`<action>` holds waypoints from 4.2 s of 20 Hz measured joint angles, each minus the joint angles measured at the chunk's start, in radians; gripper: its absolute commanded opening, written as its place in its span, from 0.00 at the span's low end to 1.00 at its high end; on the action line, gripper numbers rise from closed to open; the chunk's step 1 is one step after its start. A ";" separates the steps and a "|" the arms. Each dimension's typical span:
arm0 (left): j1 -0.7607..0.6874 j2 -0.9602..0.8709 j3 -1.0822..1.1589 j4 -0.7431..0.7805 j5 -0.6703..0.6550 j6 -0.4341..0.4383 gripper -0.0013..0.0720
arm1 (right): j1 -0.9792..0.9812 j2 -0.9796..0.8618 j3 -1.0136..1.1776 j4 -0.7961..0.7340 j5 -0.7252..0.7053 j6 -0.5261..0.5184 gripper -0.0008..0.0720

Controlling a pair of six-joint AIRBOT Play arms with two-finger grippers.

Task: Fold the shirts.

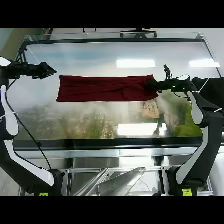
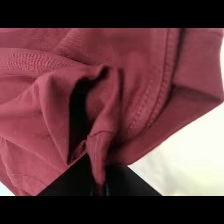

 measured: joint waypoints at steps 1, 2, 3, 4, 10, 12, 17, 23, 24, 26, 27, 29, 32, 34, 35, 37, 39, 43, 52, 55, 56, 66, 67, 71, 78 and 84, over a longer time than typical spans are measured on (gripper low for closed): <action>-0.027 -0.007 0.000 0.000 -0.003 0.001 0.04 | 0.004 0.010 0.004 0.009 0.002 0.000 0.03; -0.060 -0.017 0.000 0.000 -0.007 0.001 0.04 | 0.006 0.027 0.008 0.020 0.009 0.000 0.03; -0.093 -0.029 0.000 -0.001 -0.009 0.003 0.04 | 0.008 0.046 0.011 0.028 0.013 0.000 0.03; -0.135 -0.045 0.000 -0.002 -0.005 0.003 0.03 | 0.008 0.072 0.013 0.029 0.022 0.001 0.03; -0.437 -0.184 0.000 0.000 0.172 -0.029 0.02 | 0.011 0.253 0.018 0.099 0.100 0.009 0.03; -0.525 -0.225 0.000 0.000 0.245 -0.061 0.02 | 0.012 0.299 0.018 0.131 0.122 0.012 0.03; -0.668 -0.286 0.000 -0.001 0.384 -0.140 0.02 | 0.012 0.357 0.018 0.190 0.179 0.012 0.03; -0.710 -0.293 0.065 -0.007 0.415 -0.173 0.02 | 0.012 0.370 0.018 0.250 0.205 0.012 0.03; -0.703 -0.279 0.089 -0.007 0.391 -0.173 0.02 | 0.012 0.371 0.018 0.254 0.208 0.012 0.03; -0.667 -0.223 0.114 -0.008 0.327 -0.176 0.02 | 0.016 0.371 0.018 0.257 0.208 0.020 0.03; -0.637 -0.180 0.111 -0.008 0.288 -0.176 0.02 | 0.023 0.371 0.018 0.261 0.208 0.028 0.03; -0.556 -0.080 0.088 -0.008 0.204 -0.176 0.02 | 0.055 0.371 0.018 0.261 0.204 0.042 0.03; -0.407 0.056 0.064 -0.007 0.058 -0.181 0.02 | 0.168 0.369 0.018 0.268 0.132 0.052 0.03; -0.307 0.130 0.057 -0.007 -0.022 -0.183 0.02 | 0.285 0.355 0.018 0.287 0.011 0.053 0.03; -0.263 0.156 0.055 -0.007 -0.045 -0.183 0.02 | 0.364 0.340 0.018 0.307 -0.077 0.049 0.04; -0.179 0.195 0.053 -0.007 -0.089 -0.183 0.02 | 0.535 0.293 0.018 0.381 -0.294 -0.008 0.52; -0.116 0.216 0.051 -0.007 -0.144 -0.183 0.02 | 0.722 0.218 0.027 0.505 -0.565 -0.132 0.99; -0.037 0.232 0.051 -0.008 -0.196 -0.156 0.02 | 0.955 0.099 0.075 0.662 -0.920 -0.412 0.99; 0.006 0.238 0.050 -0.011 -0.203 -0.140 0.02 | 0.877 0.251 0.092 0.689 -0.985 -0.556 0.96; 0.008 0.238 0.050 -0.010 -0.220 -0.138 0.02 | 0.750 0.287 0.050 0.659 -0.871 -0.429 0.87; 0.008 0.238 0.050 -0.010 -0.224 -0.138 0.02 | 0.700 0.293 0.029 0.619 -0.812 -0.360 0.53; -0.024 0.238 0.050 -0.007 -0.226 -0.122 0.02 | 0.349 0.209 -0.063 -0.139 -0.163 0.357 0.76; -0.032 0.238 0.050 -0.007 -0.226 -0.118 0.02 | 0.352 0.188 -0.063 -0.145 -0.156 0.370 0.76; -0.056 0.238 0.050 -0.007 -0.221 -0.099 0.02 | 0.393 0.108 -0.064 -0.089 -0.159 0.370 0.70; -0.064 0.238 0.050 -0.006 -0.219 -0.086 0.02 | 0.441 0.055 -0.050 0.105 -0.191 0.243 0.06; -0.064 0.238 0.050 -0.002 -0.220 -0.086 0.02 | 0.435 0.122 -0.002 0.220 -0.186 0.160 0.03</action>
